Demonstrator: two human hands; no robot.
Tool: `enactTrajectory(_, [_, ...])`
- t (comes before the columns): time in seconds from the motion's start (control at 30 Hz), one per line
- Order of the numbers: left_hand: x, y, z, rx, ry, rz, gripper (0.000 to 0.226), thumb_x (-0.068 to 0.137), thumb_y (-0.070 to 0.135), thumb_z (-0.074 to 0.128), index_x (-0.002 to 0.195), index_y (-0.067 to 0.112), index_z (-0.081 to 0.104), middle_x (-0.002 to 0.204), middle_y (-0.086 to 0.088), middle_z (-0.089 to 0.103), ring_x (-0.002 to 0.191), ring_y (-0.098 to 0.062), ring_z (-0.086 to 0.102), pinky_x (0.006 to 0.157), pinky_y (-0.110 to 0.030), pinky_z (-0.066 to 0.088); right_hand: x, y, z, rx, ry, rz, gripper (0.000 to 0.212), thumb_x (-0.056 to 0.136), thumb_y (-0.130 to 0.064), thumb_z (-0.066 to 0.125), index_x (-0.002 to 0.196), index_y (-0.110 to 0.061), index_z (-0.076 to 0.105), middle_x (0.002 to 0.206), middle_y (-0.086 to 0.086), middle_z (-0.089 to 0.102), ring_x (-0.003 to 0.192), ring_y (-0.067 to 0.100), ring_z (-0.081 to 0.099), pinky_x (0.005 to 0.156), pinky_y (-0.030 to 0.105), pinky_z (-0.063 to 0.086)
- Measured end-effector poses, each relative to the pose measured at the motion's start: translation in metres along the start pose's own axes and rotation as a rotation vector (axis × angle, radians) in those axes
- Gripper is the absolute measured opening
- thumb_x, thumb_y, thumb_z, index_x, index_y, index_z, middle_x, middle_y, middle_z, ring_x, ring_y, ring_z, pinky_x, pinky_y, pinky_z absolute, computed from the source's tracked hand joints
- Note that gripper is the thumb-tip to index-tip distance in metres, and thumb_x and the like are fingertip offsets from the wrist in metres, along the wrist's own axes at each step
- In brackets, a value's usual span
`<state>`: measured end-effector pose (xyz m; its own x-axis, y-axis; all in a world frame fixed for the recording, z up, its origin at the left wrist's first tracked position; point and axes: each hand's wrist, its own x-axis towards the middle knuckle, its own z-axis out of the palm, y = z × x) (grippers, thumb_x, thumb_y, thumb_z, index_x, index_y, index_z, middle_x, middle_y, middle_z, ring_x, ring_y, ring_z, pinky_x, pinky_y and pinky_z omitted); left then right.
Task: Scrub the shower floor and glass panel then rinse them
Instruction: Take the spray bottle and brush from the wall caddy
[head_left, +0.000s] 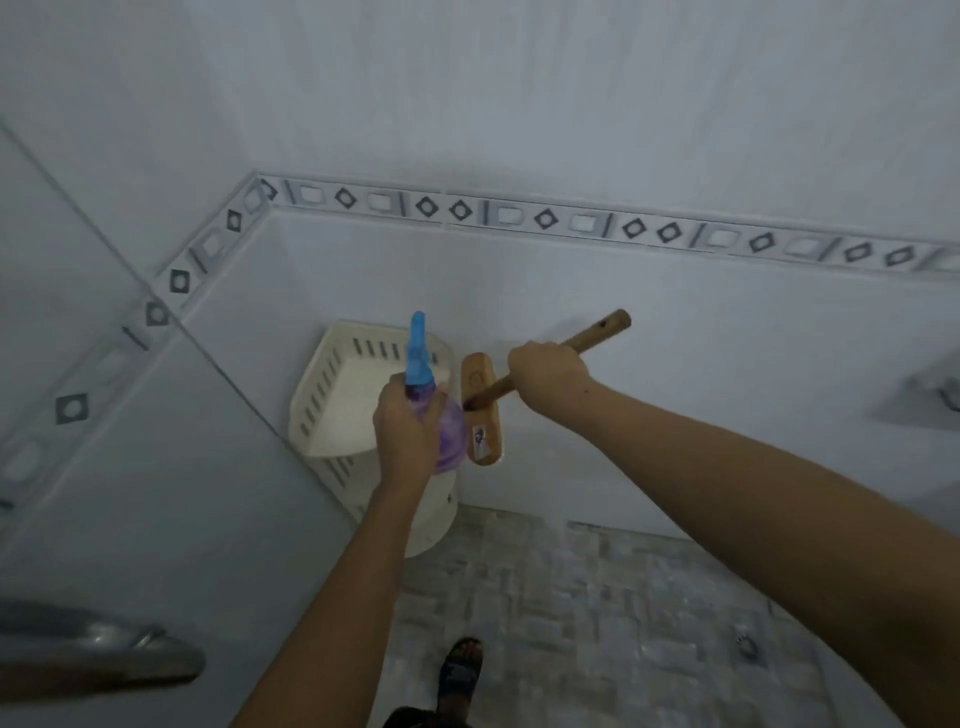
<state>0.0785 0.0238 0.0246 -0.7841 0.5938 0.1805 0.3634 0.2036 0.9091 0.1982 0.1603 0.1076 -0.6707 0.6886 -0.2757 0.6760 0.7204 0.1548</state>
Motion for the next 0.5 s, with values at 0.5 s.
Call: enactTrajectory(0.5, [-0.163, 0.107, 0.196, -0.040, -0.756, 0.159, 0.024, 0.090, 0.008, 0.067, 0.100, 0.002, 0.046, 0.084, -0.015, 0.058, 0.069, -0.019, 0.055, 0.062, -0.022, 0.045, -0.276, 0.211, 0.220, 1.298, -0.512, 1.010, 0.037, 0.108, -0.042, 0.032, 0.089, -0.015, 0.049, 0.053, -0.002, 0.052, 0.031, 0.006, 0.038, 0.038, 0.015, 0.024])
